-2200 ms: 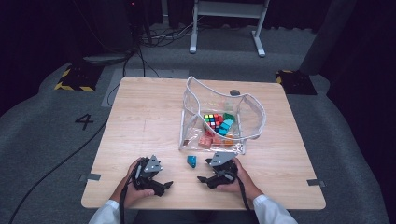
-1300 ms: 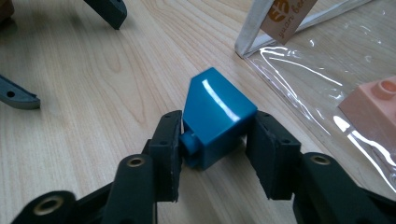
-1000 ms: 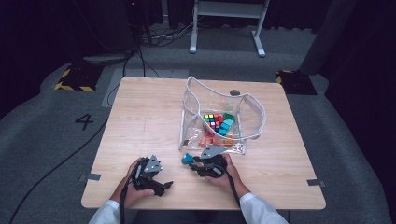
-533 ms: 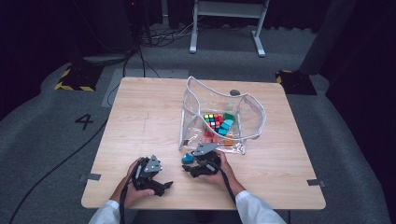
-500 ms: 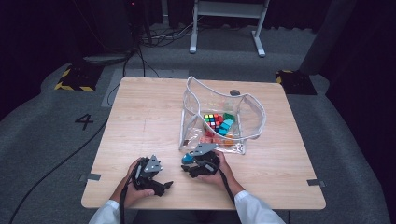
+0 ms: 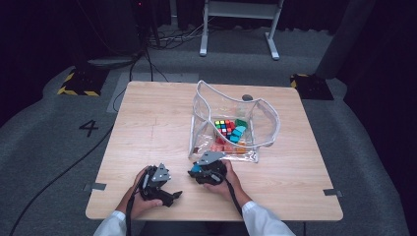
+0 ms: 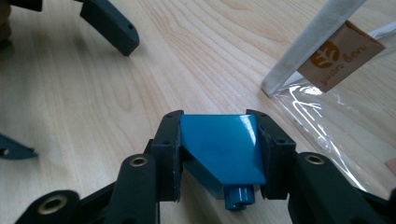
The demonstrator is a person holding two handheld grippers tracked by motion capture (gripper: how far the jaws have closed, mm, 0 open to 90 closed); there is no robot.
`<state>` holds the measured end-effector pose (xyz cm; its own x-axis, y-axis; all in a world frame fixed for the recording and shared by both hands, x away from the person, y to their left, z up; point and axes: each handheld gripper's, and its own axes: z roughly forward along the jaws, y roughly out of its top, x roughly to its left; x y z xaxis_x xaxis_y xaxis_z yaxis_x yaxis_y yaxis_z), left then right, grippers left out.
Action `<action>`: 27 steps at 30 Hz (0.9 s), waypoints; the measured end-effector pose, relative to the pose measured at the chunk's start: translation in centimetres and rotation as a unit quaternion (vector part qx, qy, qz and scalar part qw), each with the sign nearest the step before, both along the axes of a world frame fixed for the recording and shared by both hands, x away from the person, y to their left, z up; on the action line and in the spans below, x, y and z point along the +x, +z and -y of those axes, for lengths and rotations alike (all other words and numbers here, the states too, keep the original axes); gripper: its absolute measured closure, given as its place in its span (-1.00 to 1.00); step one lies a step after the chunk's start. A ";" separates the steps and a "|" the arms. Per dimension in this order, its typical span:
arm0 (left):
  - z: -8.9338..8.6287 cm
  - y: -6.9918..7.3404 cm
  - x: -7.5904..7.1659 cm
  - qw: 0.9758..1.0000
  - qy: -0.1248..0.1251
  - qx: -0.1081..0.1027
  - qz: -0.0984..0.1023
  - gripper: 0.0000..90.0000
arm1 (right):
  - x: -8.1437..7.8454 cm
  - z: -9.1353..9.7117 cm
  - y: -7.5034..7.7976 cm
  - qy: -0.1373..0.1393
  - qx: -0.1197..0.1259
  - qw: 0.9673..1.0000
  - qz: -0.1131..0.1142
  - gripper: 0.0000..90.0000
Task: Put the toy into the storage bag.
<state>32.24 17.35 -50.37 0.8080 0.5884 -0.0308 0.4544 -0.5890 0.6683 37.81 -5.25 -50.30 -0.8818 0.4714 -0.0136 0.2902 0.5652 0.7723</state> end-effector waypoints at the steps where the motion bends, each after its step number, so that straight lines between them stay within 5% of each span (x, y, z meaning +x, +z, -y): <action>1: 0.0 0.0 0.0 1.000 0.000 0.000 0.000 -0.84 | -0.1 0.1 0.0 0.003 0.006 1.000 -0.002 0.31; 18: 0.0 0.0 0.0 1.000 0.001 0.000 0.000 -0.84 | -2.5 3.9 0.1 0.049 -0.014 0.999 0.011 0.31; 27: 0.0 0.0 -0.1 1.000 0.001 0.000 -0.001 -0.84 | -2.7 6.3 0.2 0.043 -0.014 0.999 0.003 0.31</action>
